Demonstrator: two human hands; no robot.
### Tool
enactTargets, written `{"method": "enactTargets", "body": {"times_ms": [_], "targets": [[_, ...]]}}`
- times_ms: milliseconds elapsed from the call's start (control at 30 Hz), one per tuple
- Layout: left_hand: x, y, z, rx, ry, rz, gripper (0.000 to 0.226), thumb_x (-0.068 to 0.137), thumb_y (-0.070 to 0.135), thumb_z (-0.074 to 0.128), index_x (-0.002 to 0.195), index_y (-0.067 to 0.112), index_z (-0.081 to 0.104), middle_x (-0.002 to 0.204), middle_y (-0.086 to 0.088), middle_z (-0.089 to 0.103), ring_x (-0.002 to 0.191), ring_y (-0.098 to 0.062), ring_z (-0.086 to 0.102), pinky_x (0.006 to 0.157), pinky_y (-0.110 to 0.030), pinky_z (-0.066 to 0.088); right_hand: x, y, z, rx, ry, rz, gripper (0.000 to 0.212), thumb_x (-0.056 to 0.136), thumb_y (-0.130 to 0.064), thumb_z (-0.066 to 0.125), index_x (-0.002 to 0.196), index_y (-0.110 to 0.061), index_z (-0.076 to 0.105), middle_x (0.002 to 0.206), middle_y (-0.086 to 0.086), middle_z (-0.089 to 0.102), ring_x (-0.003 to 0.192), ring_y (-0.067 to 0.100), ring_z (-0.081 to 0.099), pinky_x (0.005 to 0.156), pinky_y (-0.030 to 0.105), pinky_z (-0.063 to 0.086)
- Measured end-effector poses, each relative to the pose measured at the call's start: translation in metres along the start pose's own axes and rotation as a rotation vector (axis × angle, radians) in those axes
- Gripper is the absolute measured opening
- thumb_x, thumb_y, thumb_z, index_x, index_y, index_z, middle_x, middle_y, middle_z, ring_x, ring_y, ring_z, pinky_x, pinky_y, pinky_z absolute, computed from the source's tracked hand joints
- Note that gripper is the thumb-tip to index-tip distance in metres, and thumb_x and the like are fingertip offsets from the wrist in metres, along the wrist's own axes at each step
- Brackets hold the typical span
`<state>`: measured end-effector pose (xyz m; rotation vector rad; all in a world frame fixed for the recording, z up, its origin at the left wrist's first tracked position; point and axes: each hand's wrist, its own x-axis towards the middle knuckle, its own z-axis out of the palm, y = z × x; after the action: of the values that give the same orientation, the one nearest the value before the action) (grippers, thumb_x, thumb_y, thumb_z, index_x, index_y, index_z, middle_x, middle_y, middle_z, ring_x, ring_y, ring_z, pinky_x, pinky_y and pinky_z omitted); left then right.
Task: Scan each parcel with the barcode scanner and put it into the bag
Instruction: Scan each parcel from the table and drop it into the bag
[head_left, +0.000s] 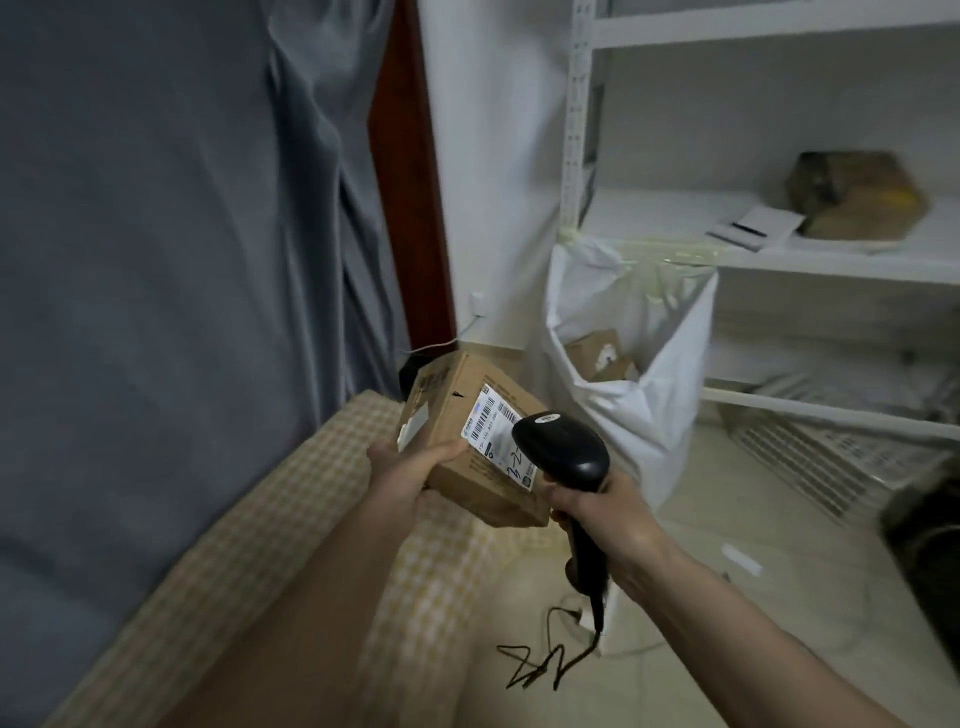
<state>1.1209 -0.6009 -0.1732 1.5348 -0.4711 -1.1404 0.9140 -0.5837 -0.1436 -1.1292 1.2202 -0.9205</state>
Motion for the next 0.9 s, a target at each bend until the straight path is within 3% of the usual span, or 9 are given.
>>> {"method": "enactTargets", "body": {"times_ms": [67,200,333,433,533,633,767,900], "targets": [[0.010,-0.010,0.040,0.006,-0.027,-0.010,0.081,0.063,0.012,0.088,0.127,0.009,0.038,0.115,-0.010,0.063,0.093,-0.022,0.068,0.066,-0.032,0.057,0.011,0.002,-0.034,0.006,0.027,0.024,0.012,0.077,0.007,0.066,0.081,-0.004,0.066,0.059,0.003,0.058,0.055,0.016,0.049,0.057,0.029,0.042],[0.025,-0.028,0.107,0.000,-0.047,-0.036,0.095,0.047,0.020,0.093,0.126,0.008,0.042,0.115,-0.012,0.064,0.095,-0.026,0.069,0.075,-0.041,0.060,0.032,0.004,-0.094,0.041,0.072,0.053,0.019,0.078,0.007,0.068,0.093,-0.004,0.066,0.062,0.002,0.060,0.058,0.016,0.051,0.049,0.020,0.045],[0.045,-0.043,0.149,-0.011,-0.006,-0.035,0.078,0.063,0.005,0.087,0.123,0.006,0.037,0.114,-0.012,0.060,0.091,-0.022,0.067,0.061,-0.030,0.056,0.062,0.010,-0.133,0.045,0.146,0.130,0.011,0.079,0.007,0.066,0.089,0.002,0.067,0.069,0.011,0.059,0.061,0.020,0.052,0.057,0.027,0.045],[0.060,-0.040,0.172,-0.002,-0.014,-0.052,0.099,0.039,0.025,0.090,0.124,0.010,0.041,0.121,-0.013,0.057,0.098,-0.025,0.066,0.065,-0.033,0.059,0.088,0.011,-0.144,0.076,0.160,0.171,0.010,0.079,0.006,0.066,0.088,0.003,0.067,0.069,0.013,0.058,0.060,0.021,0.052,0.059,0.031,0.044],[0.088,-0.034,0.196,0.038,-0.006,-0.016,0.113,0.025,0.036,0.086,0.126,0.019,0.040,0.127,-0.010,0.053,0.105,-0.028,0.063,0.079,-0.047,0.059,0.117,0.007,-0.149,0.091,0.176,0.173,0.009,0.079,0.007,0.066,0.087,0.005,0.067,0.067,0.013,0.057,0.059,0.021,0.050,0.058,0.031,0.043],[0.115,-0.023,0.220,0.123,-0.008,0.025,0.103,0.036,0.031,0.089,0.122,0.025,0.033,0.129,-0.009,0.048,0.110,-0.027,0.058,0.091,-0.048,0.054,0.154,0.004,-0.155,0.096,0.192,0.184,0.009,0.079,0.009,0.065,0.087,0.005,0.065,0.067,0.012,0.057,0.056,0.020,0.049,0.055,0.029,0.043],[0.170,-0.003,0.244,0.235,0.016,0.067,0.094,0.061,0.011,0.088,0.136,0.013,0.031,0.136,-0.017,0.042,0.113,-0.033,0.053,0.089,-0.039,0.051,0.208,-0.007,-0.157,0.029,0.207,0.192,0.009,0.080,0.006,0.064,0.089,0.007,0.064,0.068,0.013,0.057,0.053,0.020,0.053,0.054,0.030,0.043],[0.219,0.021,0.262,0.262,0.002,0.096,0.099,0.065,0.008,0.085,0.143,0.018,0.024,0.140,-0.016,0.039,0.117,-0.033,0.050,0.090,-0.038,0.046,0.258,-0.020,-0.154,-0.045,0.212,0.161,0.013,0.080,0.004,0.064,0.090,0.012,0.063,0.067,0.017,0.055,0.056,0.024,0.054,0.059,0.034,0.043]]}}
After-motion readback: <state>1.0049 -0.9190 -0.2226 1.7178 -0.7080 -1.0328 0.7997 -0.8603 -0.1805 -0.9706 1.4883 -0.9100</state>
